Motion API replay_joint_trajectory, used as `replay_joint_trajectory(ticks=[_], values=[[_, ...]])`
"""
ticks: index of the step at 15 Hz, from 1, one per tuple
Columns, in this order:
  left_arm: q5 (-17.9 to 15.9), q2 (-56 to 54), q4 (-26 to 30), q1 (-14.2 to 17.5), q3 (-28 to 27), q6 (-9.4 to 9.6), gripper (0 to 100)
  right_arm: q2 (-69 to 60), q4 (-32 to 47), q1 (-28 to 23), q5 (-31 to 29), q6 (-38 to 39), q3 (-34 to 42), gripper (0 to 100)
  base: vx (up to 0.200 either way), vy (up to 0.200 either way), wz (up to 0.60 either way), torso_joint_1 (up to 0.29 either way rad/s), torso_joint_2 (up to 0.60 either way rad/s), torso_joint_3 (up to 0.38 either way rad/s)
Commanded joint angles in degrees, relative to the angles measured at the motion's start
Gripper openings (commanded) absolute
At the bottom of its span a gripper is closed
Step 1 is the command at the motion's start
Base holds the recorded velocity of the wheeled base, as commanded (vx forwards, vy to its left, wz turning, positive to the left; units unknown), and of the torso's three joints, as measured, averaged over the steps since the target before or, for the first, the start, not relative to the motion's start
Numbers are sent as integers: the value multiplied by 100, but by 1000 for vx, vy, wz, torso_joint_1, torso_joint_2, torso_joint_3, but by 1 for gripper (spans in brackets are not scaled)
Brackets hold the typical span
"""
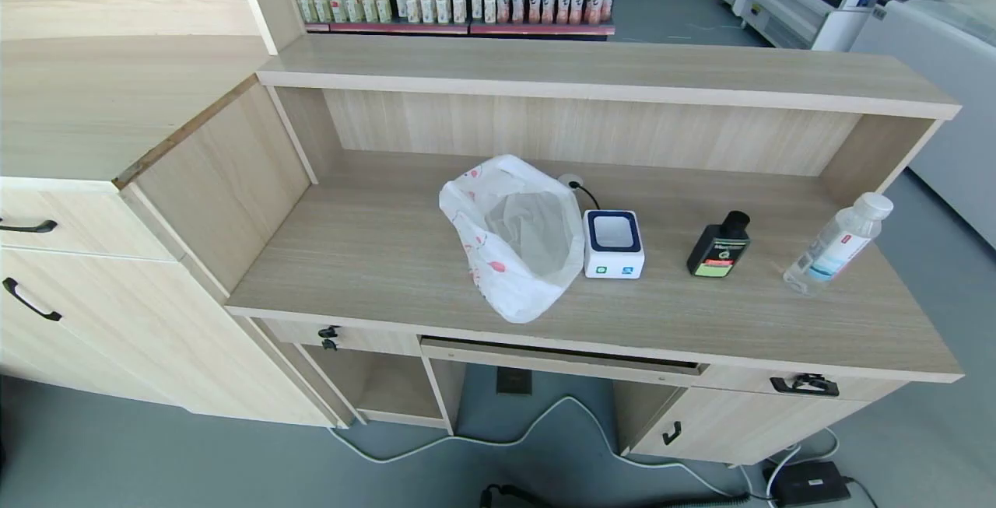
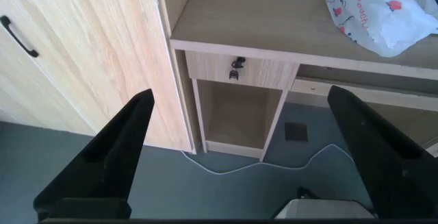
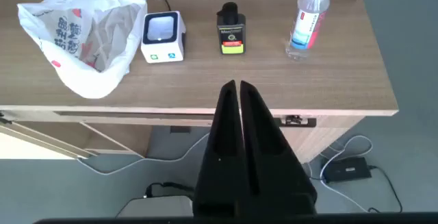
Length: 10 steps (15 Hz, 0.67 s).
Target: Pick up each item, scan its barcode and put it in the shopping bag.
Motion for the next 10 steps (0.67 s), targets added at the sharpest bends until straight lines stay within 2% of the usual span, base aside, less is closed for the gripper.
replay_joint_trajectory(ticks=[1, 5, 6, 10], values=[[1, 0, -6, 1, 1, -2, 100, 2708, -1470, -290, 253, 39, -521, 100, 0, 0, 0, 0, 0, 0], [1, 0, -6, 1, 1, -2, 100, 4949, -2903, -808, 341, -268, -916, 100, 0, 0, 0, 0, 0, 0], [1, 0, -6, 1, 1, -2, 100, 5327, -3052, -844, 341, -304, -1066, 100, 0, 0, 0, 0, 0, 0], [1, 0, -6, 1, 1, -2, 100, 6311, -2779, -879, 121, -989, -1611, 100, 0, 0, 0, 0, 0, 0]])
